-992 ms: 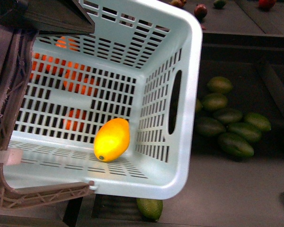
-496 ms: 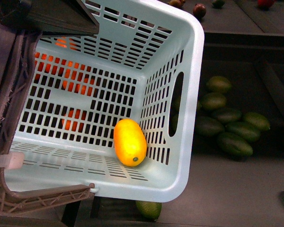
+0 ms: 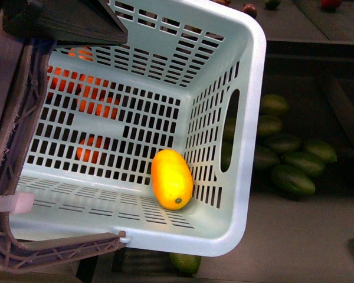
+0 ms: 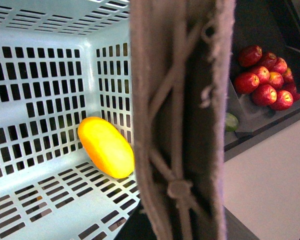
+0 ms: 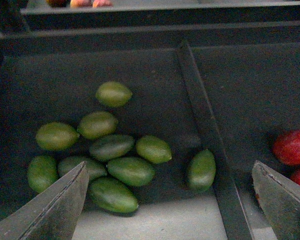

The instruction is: Pick mango and avocado into basket

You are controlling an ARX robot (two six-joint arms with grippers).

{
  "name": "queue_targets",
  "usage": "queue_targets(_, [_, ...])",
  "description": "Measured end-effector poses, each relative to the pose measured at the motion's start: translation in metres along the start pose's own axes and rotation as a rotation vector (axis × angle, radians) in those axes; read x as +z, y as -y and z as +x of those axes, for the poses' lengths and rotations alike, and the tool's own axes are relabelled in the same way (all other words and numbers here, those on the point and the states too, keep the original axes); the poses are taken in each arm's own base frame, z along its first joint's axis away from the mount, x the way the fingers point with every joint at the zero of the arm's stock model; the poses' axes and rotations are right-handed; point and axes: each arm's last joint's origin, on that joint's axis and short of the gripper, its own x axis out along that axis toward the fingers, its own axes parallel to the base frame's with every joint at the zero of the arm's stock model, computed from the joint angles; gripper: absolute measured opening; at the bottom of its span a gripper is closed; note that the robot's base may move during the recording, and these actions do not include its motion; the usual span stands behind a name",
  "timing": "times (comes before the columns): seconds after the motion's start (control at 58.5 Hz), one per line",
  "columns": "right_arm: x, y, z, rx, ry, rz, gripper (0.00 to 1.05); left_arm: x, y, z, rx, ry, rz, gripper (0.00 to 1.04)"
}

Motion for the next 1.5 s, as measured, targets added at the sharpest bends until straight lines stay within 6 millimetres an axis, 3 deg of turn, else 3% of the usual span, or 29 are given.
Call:
queue_targets(0.188, [-0.035, -0.009, 0.059, 0.124, -0.148, -0.132, 0.97, 0.000, 0.000, 0.000, 0.004, 0.001, 0.000, 0.05])
queue_targets(0.53, [-0.103, -0.020, 0.125, 0.338, -0.311, -0.277, 0.97, 0.000, 0.000, 0.000, -0.003, -0.001, -0.001, 0.05])
queue_targets(1.094, [-0.165, -0.022, 0.199, 0.442, -0.371, -0.308, 0.97, 0.000, 0.000, 0.000, -0.001, 0.000, -0.001, 0.05])
queue_targets(1.505, [-0.180, -0.039, 0.216, 0.427, -0.339, -0.287, 0.97, 0.000, 0.000, 0.000, 0.000, 0.000, 0.000, 0.05])
